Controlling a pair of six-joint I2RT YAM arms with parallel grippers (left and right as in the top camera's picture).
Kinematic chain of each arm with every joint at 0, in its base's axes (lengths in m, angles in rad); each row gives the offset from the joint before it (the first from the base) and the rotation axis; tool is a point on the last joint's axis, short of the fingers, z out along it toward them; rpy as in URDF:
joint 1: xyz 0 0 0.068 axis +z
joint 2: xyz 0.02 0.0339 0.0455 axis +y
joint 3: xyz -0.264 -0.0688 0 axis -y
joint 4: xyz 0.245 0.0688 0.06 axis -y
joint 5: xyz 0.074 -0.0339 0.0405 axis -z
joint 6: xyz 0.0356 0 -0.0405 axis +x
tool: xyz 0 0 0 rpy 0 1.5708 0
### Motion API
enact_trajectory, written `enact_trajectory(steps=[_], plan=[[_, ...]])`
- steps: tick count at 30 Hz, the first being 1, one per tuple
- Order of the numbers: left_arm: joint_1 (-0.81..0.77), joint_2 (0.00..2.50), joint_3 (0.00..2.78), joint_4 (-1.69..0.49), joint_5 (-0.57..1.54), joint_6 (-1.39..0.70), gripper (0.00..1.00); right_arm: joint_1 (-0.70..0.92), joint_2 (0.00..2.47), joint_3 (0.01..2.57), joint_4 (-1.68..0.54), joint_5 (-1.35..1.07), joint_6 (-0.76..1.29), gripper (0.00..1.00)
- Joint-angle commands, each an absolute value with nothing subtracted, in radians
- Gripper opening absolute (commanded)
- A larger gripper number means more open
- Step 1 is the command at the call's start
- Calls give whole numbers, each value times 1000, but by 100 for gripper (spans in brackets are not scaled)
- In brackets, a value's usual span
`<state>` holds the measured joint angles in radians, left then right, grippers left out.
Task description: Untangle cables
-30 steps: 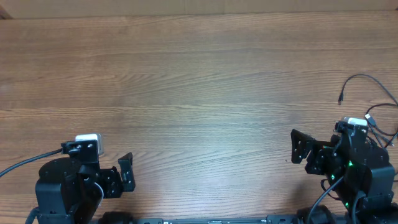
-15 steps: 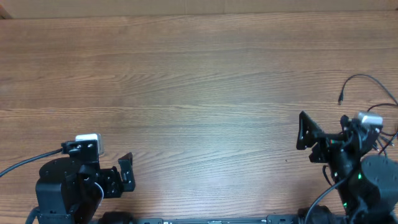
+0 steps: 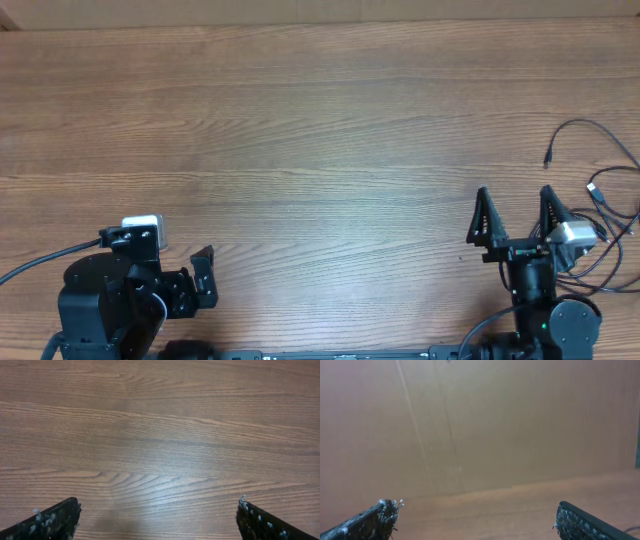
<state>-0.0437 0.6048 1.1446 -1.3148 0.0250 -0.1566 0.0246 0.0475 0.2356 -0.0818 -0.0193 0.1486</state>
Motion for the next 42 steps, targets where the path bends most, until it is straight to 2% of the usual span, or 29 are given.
enact_trajectory(steps=[1, 12, 17, 22, 42], plan=[[-38, 601, 1140, -1313, 18, -146, 100, 9, 2, 167, -20, -24, 139, 100], [-38, 601, 1140, -1313, 18, -146, 100, -9, 3, 6, 185, -20, 10, 100], [-38, 601, 1140, -1313, 19, -146, 100, -9, 2, 8, 89, -47, -70, 100], [-38, 601, 1140, -1313, 18, -146, 100, -9, 2, 8, -89, -47, -68, 100], [-38, 601, 1140, -1313, 18, -146, 99, -9, 3, 8, -82, -47, -27, 100]])
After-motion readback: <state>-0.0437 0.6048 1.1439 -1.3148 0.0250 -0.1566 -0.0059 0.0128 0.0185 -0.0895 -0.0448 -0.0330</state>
